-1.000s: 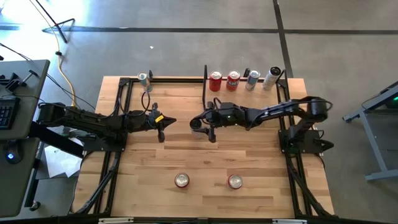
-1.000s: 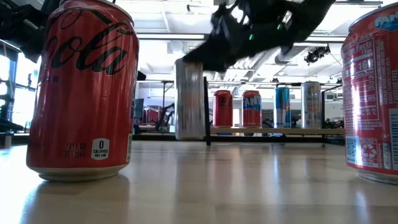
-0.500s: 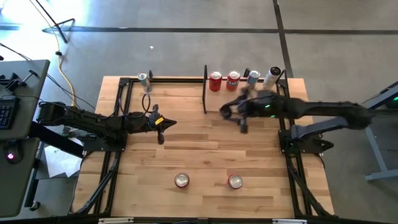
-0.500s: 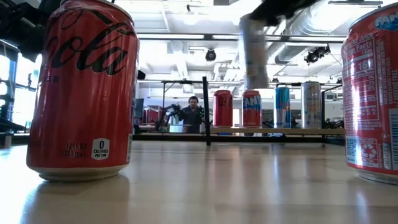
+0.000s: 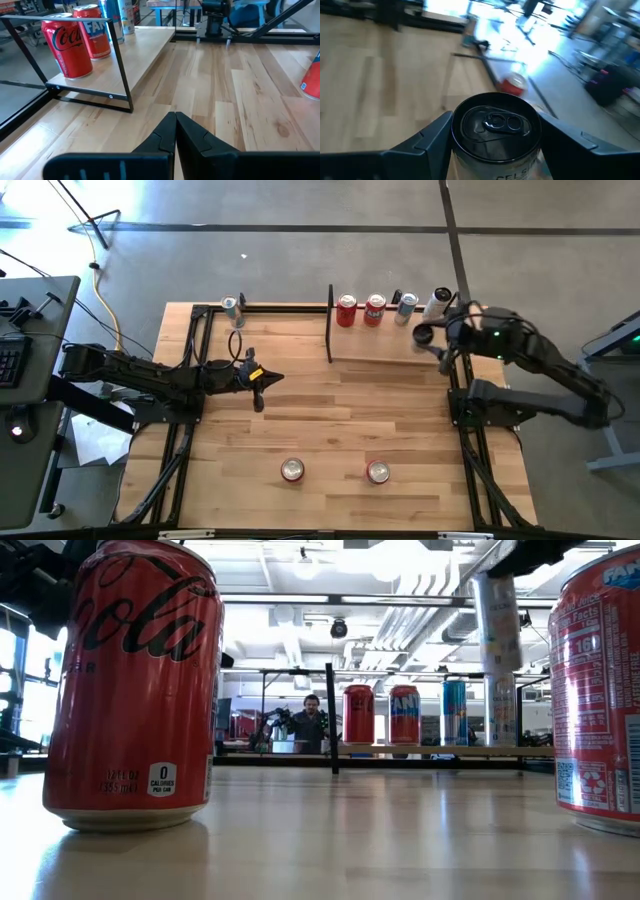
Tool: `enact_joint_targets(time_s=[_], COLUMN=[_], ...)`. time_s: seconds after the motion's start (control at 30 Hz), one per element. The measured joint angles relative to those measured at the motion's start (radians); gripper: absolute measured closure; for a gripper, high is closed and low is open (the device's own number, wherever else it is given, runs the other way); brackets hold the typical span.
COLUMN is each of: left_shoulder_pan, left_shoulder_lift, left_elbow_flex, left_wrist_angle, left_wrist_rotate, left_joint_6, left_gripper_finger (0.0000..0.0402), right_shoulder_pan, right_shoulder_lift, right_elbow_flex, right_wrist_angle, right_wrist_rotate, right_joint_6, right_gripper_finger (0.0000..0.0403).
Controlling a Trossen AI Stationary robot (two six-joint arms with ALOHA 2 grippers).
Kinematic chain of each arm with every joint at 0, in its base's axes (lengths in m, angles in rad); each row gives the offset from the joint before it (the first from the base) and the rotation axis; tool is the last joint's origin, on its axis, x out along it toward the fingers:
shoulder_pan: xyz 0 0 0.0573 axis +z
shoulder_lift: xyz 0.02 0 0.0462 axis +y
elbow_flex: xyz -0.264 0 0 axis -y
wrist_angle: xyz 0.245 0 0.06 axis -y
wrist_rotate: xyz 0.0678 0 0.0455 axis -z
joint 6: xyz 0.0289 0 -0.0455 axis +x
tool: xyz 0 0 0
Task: Place canned beverage on shelf
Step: Put the white-yellow soda can on the shelf aligned with the other white-yellow soda can
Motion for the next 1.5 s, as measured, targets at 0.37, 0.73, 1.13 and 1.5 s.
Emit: enact_joint_targets(time_s=[0.37,0.73,1.13,1.5], left_shoulder_pan=[-0.016,-0.066,-0.067,-0.068], left_shoulder_lift=[0.000,0.000,0.000,0.000], left_elbow_flex=[0.000,0.000,0.000,0.000], left_wrist_angle=[0.000,0.000,0.000,0.000], left_wrist_rotate=[0.000,0.000,-0.018,-0.019], left_joint_6=[0.022,0.029,0.031,0.028], left_gripper_finger=[0.0401,0.0401,0.0401,0.0401], right_shoulder_pan=[-0.319,-0.454,-0.452,-0.408], right_shoulder_lift=[-0.045,-0.039,0.030,0.002], right_elbow_flex=[-0.058,-0.248,-0.345,-0.471], right_wrist_angle=[-0.002,0.176,0.404,0.489], right_wrist_rotate=[-0.128,-0.064,-0.002,0.028], right_joint_6=[0.033,0.207,0.363,0.367], right_gripper_finger=[0.0165,0.0165,0.0165,0.0165])
